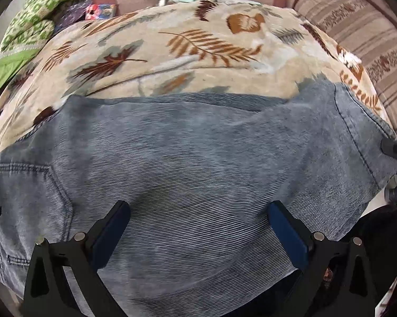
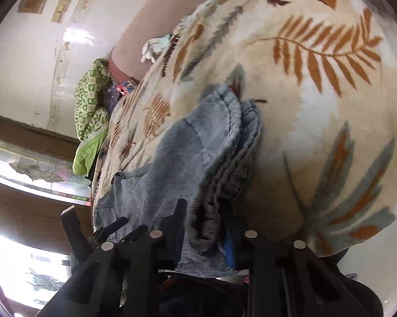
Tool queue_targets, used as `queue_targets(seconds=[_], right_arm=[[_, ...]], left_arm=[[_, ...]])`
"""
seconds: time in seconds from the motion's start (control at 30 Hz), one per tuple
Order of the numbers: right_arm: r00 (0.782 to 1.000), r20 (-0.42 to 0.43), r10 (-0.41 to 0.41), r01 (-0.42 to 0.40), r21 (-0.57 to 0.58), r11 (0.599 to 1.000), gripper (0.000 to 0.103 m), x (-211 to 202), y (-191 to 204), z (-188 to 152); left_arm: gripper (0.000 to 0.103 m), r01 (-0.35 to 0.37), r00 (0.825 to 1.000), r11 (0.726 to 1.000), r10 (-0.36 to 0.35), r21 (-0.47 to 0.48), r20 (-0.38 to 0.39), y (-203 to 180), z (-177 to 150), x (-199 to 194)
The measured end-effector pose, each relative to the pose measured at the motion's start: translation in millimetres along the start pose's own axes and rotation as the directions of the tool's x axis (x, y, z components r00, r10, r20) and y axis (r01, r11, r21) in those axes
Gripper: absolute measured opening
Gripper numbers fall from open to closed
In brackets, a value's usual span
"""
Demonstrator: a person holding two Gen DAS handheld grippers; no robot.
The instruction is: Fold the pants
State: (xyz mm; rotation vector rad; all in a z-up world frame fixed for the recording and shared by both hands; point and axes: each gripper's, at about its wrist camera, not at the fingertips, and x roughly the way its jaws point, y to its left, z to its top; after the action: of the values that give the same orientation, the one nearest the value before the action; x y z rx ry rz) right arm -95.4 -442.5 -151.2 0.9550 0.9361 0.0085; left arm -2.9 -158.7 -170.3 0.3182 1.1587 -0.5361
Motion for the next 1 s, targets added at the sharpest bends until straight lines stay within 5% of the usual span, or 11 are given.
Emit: queue_targets(seconds=[0.27, 0.47, 0.57, 0.67, 0.8, 1.0], right_arm=[[0.995, -0.006, 0.103, -0.103, -0.140, 0.985, 0.022, 3.0, 86.0, -8.1], [0.973, -0.153, 0.173, -0.205, -0.228, 0.952, 0.023, 59.1, 161.1, -35.6], [0.948, -0.267, 0.171, -0.226, -0.189, 0.956, 0.034, 108.6, 177.5, -50.5], [0.924, -0.341, 0.175, -0.233, -0.138, 0.963, 0.061, 150.7, 177.1, -64.6], [0.902, -0.340, 0.265, -0.305, -0.068, 0.950, 0.062, 161.6, 168.7, -65.8], [0.933, -0.170, 0.316, -0.333, -0.081, 0.940, 0.065, 125.0, 155.5, -31.3]], left_arm=[[0.103, 0.025, 0.997, 0.991, -0.016, -0.132, 0.076, 66.7, -8.0, -34.2], [0.103, 0.010, 0.992, 0.969, 0.021, -0.246, 0.124, 128.0, -21.4, -53.3], [0.103, -0.007, 0.991, 0.949, 0.048, -0.314, 0.125, 160.8, -33.1, -57.9], [0.103, -0.019, 0.993, 0.926, 0.062, -0.377, 0.102, 187.6, -45.5, -57.1], [0.103, -0.018, 0.993, 0.920, 0.062, -0.390, 0.101, 198.4, -52.7, -55.1], [0.103, -0.020, 0.990, 0.963, 0.056, -0.267, 0.129, 157.3, -38.7, -51.5]])
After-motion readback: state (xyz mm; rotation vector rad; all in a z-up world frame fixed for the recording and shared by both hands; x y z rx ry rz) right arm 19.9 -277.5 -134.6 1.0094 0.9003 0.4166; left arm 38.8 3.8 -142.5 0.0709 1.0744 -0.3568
